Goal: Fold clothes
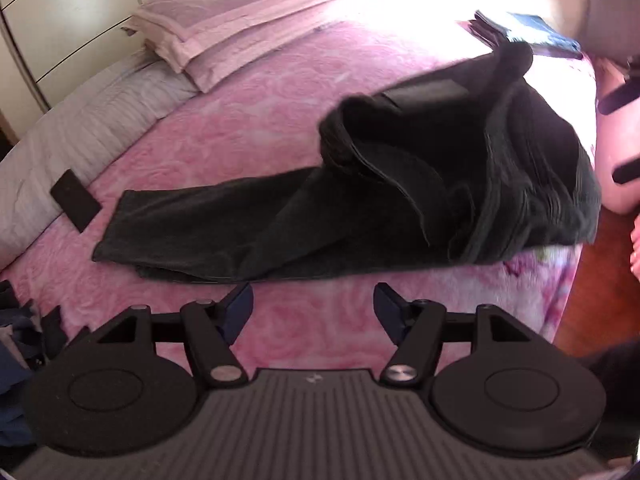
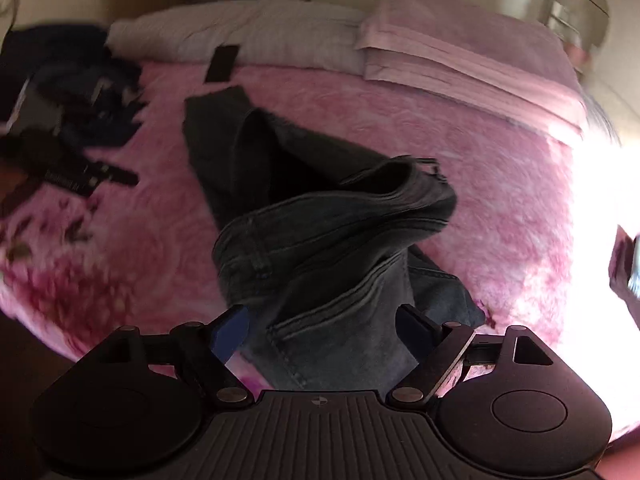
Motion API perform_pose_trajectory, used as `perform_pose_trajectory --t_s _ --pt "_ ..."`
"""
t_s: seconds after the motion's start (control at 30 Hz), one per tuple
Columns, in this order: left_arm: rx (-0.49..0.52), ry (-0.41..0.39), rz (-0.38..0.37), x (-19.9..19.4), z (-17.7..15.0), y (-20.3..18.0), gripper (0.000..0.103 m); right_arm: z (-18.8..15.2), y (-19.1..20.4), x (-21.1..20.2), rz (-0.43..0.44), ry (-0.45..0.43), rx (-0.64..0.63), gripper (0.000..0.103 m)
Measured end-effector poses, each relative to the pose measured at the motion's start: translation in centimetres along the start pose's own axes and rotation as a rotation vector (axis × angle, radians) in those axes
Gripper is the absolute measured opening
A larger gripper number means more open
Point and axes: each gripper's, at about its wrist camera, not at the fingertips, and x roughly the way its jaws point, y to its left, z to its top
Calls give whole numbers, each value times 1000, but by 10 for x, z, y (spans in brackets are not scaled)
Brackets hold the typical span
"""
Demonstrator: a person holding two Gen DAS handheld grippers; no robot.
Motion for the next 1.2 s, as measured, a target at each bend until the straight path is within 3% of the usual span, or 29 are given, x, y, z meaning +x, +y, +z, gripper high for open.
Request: perform_pose_trajectory --t_s 0.1,0.2,0.3,0.4,0.47,0.5,0.53,0.67,0.83,1.0,1.2 --pt "47 -56 -6 20 0 -13 66 -14 31 22 -12 44 -214 84" --pt "119 -121 8 48 5 -27 67 -30 46 52 -59 33 -370 87" --pt "151 -173 22 78 11 -37 67 -49 50 75 -74 -58 -473 87" --pt "154 -215 46 100 20 -45 66 -65 37 83 -46 -189 -477 86" --pt "142 -253 68 106 29 -50 65 -70 20 79 -36 -263 -421 55" --pt "131 -281 70 106 35 -51 65 -72 8 76 -42 -291 -379 28" --pt "119 -310 72 107 40 -53 65 -73 -5 72 -41 -314 -327 17" --pt "136 -453 74 112 78 -65 64 -86 -80 54 -41 -420 -8 11" --pt "170 -600 96 125 124 -92 65 -126 -180 50 -153 -489 432 11" --pt "189 -582 162 136 113 -96 69 -175 -221 84 -180 -413 655 11" --pt "169 -335 259 113 51 -81 69 -185 -209 79 -194 -417 664 11"
